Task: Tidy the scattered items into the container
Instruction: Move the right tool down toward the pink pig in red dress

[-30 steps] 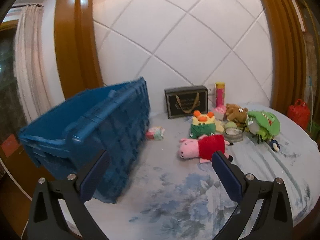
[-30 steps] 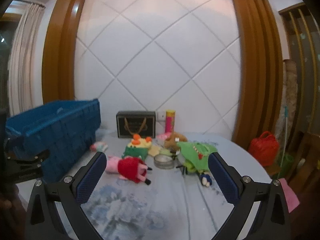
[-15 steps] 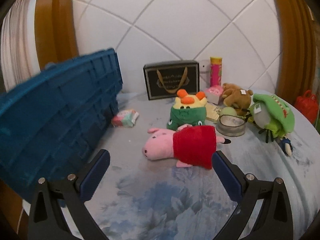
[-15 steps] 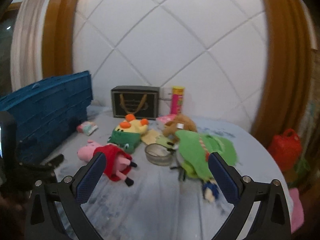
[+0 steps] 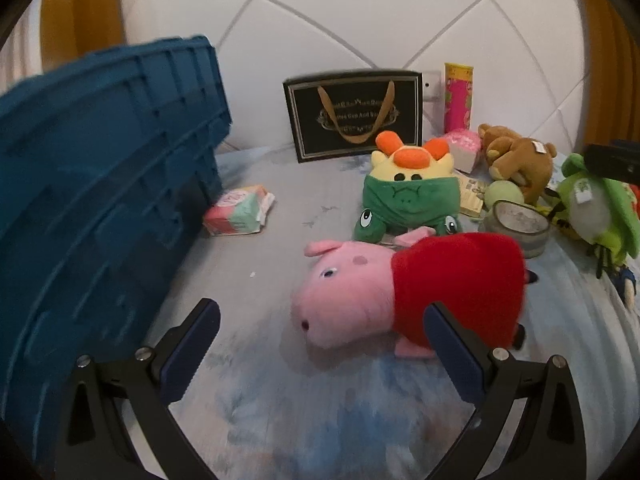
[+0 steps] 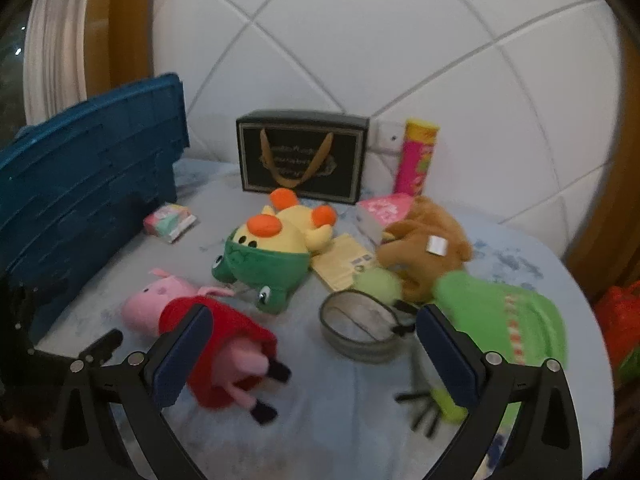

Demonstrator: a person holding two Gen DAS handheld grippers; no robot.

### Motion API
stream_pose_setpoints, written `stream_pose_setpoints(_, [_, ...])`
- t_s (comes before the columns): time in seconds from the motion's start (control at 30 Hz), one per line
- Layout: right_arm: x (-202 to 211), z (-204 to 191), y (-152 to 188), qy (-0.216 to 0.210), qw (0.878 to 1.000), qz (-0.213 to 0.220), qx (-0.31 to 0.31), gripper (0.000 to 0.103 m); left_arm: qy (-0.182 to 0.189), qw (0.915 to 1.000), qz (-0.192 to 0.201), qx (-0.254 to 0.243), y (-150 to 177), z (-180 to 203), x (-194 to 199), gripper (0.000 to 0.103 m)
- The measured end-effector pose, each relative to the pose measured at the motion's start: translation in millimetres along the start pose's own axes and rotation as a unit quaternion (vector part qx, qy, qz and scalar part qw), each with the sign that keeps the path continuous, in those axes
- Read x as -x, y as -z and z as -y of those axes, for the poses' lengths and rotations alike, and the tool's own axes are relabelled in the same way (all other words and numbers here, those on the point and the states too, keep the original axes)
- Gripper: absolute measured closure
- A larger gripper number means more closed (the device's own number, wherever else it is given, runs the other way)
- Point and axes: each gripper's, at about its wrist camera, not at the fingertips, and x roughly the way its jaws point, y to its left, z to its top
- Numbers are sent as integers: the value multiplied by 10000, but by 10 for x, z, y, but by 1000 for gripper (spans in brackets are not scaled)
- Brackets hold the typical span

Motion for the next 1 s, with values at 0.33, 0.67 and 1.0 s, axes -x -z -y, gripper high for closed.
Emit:
stream_pose_setpoints(0.33, [-773,-241,-243,-65,9995,-306,69,0,557,9974,-171,-413,-80,-59,-621,0])
stream_pose_setpoints(0.67, [-536,-586,571,-755,9917,-662,809,0,1042,9850,-132,-1368,126,-189,-541,0])
stream_pose_setpoints(1.0, [-1180,-691,605,-1010,9874,-1217,36,8,1232,9758,-403,-1761,119,-71,-914,13])
